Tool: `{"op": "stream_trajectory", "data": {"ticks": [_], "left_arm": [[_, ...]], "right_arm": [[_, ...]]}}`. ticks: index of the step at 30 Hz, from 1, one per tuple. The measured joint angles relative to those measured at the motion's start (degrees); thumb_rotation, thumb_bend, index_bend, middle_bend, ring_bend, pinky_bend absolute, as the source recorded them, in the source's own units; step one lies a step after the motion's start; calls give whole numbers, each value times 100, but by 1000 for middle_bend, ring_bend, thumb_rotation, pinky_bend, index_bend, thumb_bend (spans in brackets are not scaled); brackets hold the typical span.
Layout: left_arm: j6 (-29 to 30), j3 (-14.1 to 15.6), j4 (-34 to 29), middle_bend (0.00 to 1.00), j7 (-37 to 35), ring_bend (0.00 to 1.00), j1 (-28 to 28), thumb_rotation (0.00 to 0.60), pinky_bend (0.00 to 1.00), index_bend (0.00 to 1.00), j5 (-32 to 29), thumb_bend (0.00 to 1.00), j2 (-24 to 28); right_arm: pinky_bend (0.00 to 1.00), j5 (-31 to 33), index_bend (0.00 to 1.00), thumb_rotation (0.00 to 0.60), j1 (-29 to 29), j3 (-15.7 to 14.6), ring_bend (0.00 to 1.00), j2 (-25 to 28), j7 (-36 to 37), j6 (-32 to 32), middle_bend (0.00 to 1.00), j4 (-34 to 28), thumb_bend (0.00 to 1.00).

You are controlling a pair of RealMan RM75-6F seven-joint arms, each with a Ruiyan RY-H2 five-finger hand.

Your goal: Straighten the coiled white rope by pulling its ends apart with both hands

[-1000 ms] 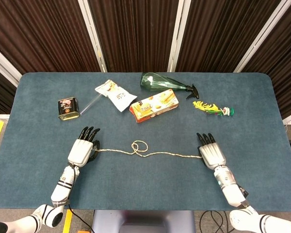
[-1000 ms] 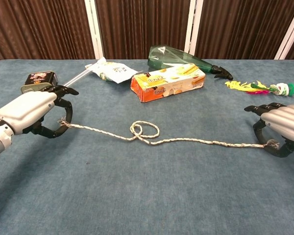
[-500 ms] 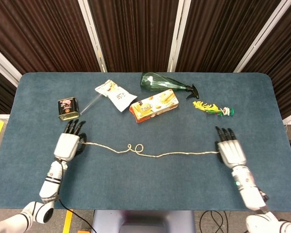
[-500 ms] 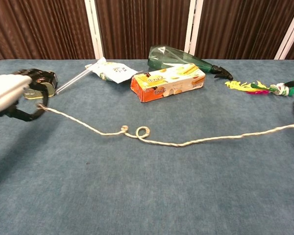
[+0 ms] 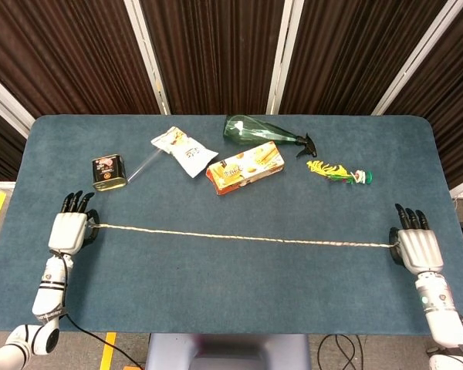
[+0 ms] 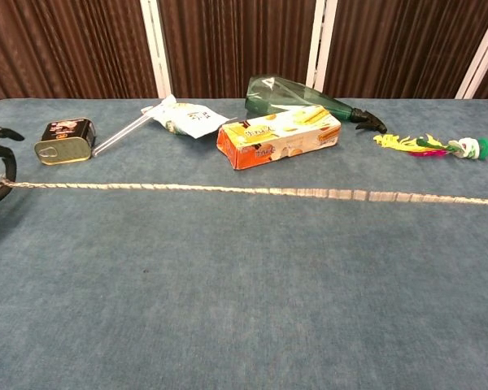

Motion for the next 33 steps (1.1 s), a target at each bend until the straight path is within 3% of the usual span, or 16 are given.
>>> {"op": "stream_trajectory", "data": {"ticks": [13,25,27,28,30,31,33], "left_arm": [[-308,73,797,118,-520,0,18,600,84,616,-6,430,-379],[-465,177,1103,115,-709,0,-5,600,84,590,105,430,-577],[-485,183,1129,105,-721,0,-5,600,85,472,111,430,-588],[-501,183,1131,97,-725,0,-3,600,85,382,109,430,-588],[-553,179,1123,71,-733,0,-3,600,82,158,95,430,-578],[-604,176,1110,49,-734,0,-4,600,78,56,81,428,-562],[-704,175,1067,10,-714,0,-5,600,74,0,59,427,-516]], "right_arm": [[0,64,744,600,94,18,0,-450,-1,-446,63,418,602],[0,82,622,600,205,-5,0,-790,-122,-758,64,746,602],[0,114,491,600,208,-1,0,-790,-152,-795,51,750,602],[0,142,413,600,211,-3,0,-775,-180,-836,39,737,602],[0,222,152,600,221,-4,0,-702,-284,-940,3,670,586],[0,258,90,600,223,-5,0,-663,-337,-971,0,637,565],[0,369,1,600,227,-10,0,-572,-483,-1050,0,548,492]]}}
